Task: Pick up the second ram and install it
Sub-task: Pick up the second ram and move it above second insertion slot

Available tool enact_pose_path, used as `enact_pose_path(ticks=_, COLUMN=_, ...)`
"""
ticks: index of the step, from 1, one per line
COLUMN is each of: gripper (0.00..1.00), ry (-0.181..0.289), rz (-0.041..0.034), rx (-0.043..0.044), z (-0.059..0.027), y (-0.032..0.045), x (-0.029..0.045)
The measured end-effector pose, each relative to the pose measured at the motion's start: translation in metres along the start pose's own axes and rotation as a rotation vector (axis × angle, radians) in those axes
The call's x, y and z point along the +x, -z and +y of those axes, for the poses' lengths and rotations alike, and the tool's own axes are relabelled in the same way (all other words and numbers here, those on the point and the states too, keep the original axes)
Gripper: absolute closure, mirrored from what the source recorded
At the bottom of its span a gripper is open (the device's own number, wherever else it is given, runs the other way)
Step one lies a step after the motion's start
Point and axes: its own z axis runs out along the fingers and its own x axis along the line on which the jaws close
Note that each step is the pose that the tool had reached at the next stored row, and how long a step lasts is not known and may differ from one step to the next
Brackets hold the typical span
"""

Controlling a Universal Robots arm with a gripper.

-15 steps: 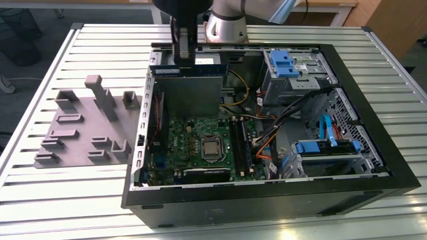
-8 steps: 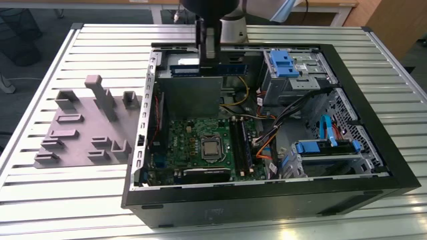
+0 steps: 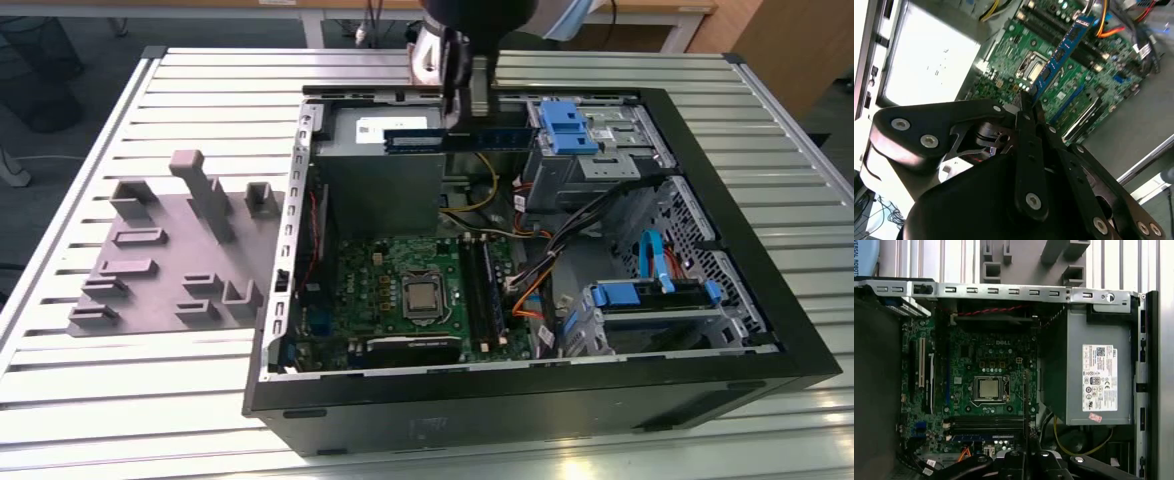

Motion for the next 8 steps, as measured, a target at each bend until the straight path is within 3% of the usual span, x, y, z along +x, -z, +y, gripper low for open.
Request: enact_pose_path(ticks=8, gripper=0.86, ry=0.000, rz=0.0001, rx=0.0000, z=-0.0361, y=0.0009, x=-0.0003)
